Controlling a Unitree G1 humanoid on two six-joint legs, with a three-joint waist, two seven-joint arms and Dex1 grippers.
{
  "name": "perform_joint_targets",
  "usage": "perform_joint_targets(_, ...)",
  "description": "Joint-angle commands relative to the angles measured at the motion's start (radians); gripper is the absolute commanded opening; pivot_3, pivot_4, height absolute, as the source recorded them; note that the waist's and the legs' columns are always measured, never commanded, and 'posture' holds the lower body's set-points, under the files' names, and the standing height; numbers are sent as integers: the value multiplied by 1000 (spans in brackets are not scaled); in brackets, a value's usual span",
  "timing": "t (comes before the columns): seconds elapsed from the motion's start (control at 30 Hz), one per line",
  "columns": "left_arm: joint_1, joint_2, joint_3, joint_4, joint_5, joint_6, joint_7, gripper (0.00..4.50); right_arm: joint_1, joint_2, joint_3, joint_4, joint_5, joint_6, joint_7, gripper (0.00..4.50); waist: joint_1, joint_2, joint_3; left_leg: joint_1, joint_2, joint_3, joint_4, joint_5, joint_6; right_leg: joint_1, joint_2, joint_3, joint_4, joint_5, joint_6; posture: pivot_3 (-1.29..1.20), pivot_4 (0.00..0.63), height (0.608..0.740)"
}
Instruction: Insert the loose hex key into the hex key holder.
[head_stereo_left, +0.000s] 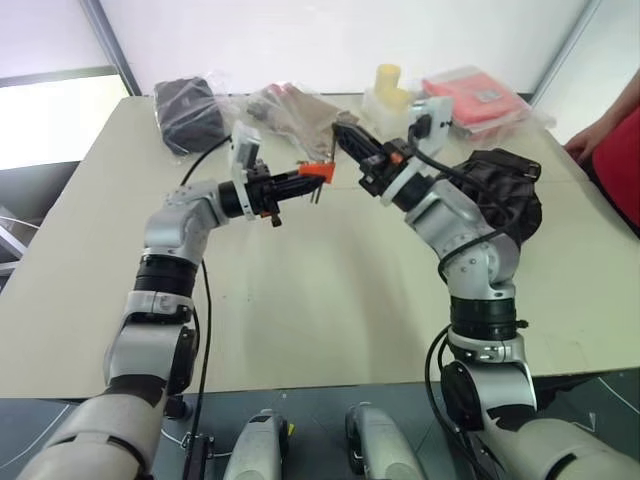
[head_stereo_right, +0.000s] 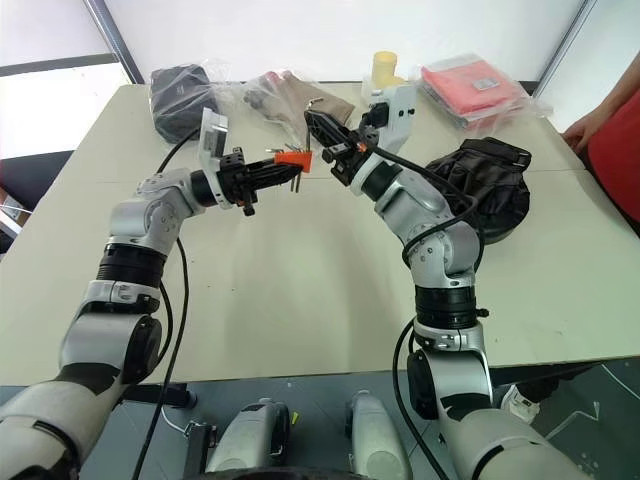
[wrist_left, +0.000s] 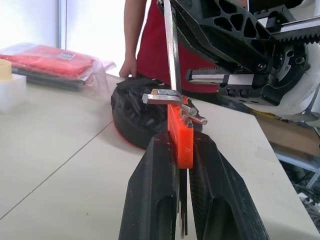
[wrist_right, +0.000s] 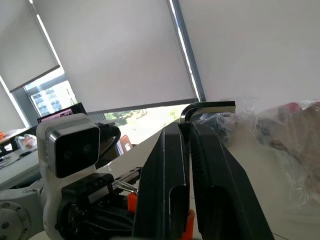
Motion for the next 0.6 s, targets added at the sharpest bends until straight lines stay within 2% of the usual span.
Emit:
perform_joint_targets(0.03, -11, 1, 28, -55, -24, -27, -9, 0, -24, -7, -18, 0, 2, -19, -9, 731, 0, 0, 0, 0, 0, 0, 0, 0, 0, 0, 0, 0, 0, 0, 0, 0, 150, 740)
perform_joint_targets(0.1, -8, 1, 28, -55, -23, -28, -8, 0, -29, -7, -19, 4, -2, -25, -15, 1464, 0, 0, 0, 0, 0, 0, 0, 0, 0, 0, 0, 0, 0, 0, 0, 0, 150, 740)
perform_joint_targets(0.27, -6, 1, 27, -57, -22, -31, -6, 0, -37, -10, -19, 8, -6, -32, -17, 4131, 0, 0, 0, 0, 0, 0, 0, 0, 0, 0, 0, 0, 0, 0, 0, 0, 150, 740)
perform_joint_targets(0.3, -6, 0, 27, -56, -21, -31, -6, 0, -39, -11, -19, 9, -6, -34, -17, 4393, 0, 0, 0, 0, 0, 0, 0, 0, 0, 0, 0, 0, 0, 0, 0, 0, 150, 740)
perform_joint_targets(0.47, 2, 3, 25, -54, -15, -36, -2, 0, -65, -57, -43, -5, 26, -35, 37, 4393, 1, 0, 0, 0, 0, 0, 0, 0, 0, 0, 0, 0, 0, 0, 0, 0, 150, 740)
perform_joint_targets(0.6, 59, 30, 28, -93, -21, 13, 12, 0, -13, -227, 6, -115, 61, 11, 249, 4393, 4, 1, 0, 0, 0, 0, 0, 0, 0, 0, 0, 0, -1, 0, 0, 0, 150, 740)
